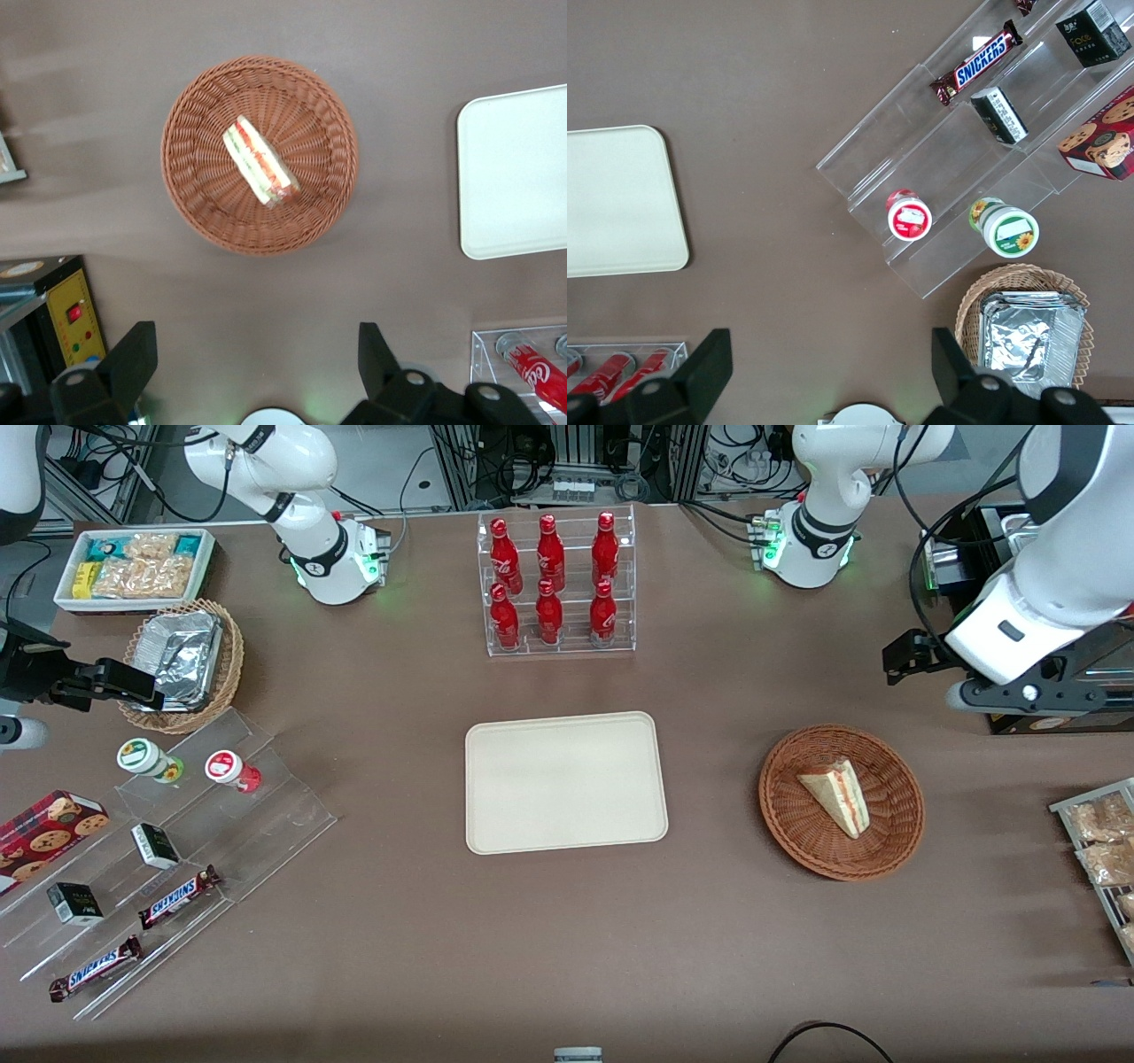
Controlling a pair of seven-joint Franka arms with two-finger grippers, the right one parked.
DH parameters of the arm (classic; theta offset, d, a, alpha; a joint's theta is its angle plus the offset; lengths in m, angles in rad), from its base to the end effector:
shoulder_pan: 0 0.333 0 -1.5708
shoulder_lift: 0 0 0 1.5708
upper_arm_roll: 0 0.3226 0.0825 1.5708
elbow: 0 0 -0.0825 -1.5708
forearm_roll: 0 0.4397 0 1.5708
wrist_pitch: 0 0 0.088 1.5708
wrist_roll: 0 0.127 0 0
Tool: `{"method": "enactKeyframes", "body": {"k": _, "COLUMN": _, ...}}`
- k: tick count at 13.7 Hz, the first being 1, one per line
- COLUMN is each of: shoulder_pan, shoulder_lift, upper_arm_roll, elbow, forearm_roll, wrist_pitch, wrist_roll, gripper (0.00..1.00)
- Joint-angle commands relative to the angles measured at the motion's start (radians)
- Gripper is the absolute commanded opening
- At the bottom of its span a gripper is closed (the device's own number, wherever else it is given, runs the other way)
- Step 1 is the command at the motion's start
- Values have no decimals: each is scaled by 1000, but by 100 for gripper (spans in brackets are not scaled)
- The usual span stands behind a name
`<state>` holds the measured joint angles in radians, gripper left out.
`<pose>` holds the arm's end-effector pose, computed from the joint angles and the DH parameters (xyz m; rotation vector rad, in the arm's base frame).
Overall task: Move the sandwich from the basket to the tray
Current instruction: 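Move the left gripper over the sandwich in the wicker basket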
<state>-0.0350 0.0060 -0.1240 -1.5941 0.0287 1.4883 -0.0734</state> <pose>0.5927 -0.0910 0.5887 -3.0936 0.1314 0.1670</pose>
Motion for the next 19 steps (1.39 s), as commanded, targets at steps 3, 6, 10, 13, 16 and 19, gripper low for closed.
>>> {"method": "enactKeyframes", "body": {"k": 3, "shoulder_pan": 10, "shoulder_lift": 0, "upper_arm_roll": 9, "elbow": 16, "forearm_roll": -12, "wrist_pitch": -34, "wrist_roll": 4, "gripper": 100}}
{"method": "enactKeyframes", "body": {"k": 6, "shoulder_pan": 12, "shoulder_lift": 28, "upper_arm_roll": 9, "elbow": -24, "forearm_roll": -10, "wrist_pitch": 25, "wrist_roll": 12, "gripper": 100}}
{"method": "enactKeyframes", "body": {"k": 10, "shoulder_pan": 12, "shoulder_lift": 52, "upper_arm_roll": 11, "elbow": -145, "forearm_roll": -9, "wrist_pitch": 214, "wrist_roll": 10, "gripper": 100}}
{"method": "enactKeyframes", "body": {"k": 13, "shoulder_pan": 29, "shoulder_lift": 98, "upper_arm_roll": 11, "elbow": -197, "forearm_roll": -9, "wrist_pitch": 308, "wrist_roll": 10, "gripper": 100}}
{"method": "enactKeyframes", "body": {"k": 16, "shoulder_pan": 32, "shoulder_lift": 127, "upper_arm_roll": 18, "elbow": -260, "forearm_roll": -9, "wrist_pitch": 403, "wrist_roll": -9, "gripper": 100}}
{"method": "enactKeyframes", "body": {"k": 19, "shoulder_pan": 30, "shoulder_lift": 147, "upper_arm_roll": 21, "elbow": -308, "forearm_roll": -6, "wrist_pitch": 478, "wrist_roll": -87, "gripper": 100}}
